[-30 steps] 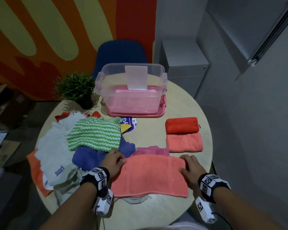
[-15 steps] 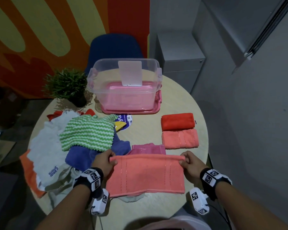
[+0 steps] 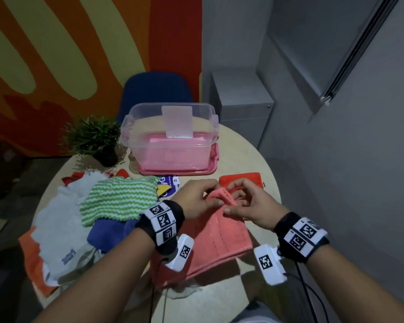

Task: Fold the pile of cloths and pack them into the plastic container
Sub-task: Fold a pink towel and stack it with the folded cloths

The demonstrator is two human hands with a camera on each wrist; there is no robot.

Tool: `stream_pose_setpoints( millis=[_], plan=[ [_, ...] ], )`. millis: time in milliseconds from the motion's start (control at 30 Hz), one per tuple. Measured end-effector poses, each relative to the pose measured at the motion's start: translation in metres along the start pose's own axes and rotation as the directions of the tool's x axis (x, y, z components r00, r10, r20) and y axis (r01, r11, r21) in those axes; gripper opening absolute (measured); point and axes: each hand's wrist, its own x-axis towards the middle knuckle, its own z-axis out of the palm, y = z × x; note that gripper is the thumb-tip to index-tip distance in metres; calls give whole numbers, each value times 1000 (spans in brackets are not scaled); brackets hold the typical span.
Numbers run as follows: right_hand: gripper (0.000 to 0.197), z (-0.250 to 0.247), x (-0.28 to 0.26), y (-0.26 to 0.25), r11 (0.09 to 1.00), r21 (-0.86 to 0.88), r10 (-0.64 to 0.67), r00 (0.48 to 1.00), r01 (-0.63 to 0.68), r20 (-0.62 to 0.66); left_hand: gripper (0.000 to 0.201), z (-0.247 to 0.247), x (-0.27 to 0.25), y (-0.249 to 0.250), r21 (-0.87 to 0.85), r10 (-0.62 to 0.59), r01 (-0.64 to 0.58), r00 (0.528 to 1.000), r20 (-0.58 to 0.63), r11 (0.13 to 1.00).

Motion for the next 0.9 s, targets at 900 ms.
stream_pose_setpoints(
  millis=[900],
  plan=[
    [11,7,-83,109,940,-235,269,961,-249,61,18,77,-103,-68,-245,-235,344,893,385,906]
  ],
)
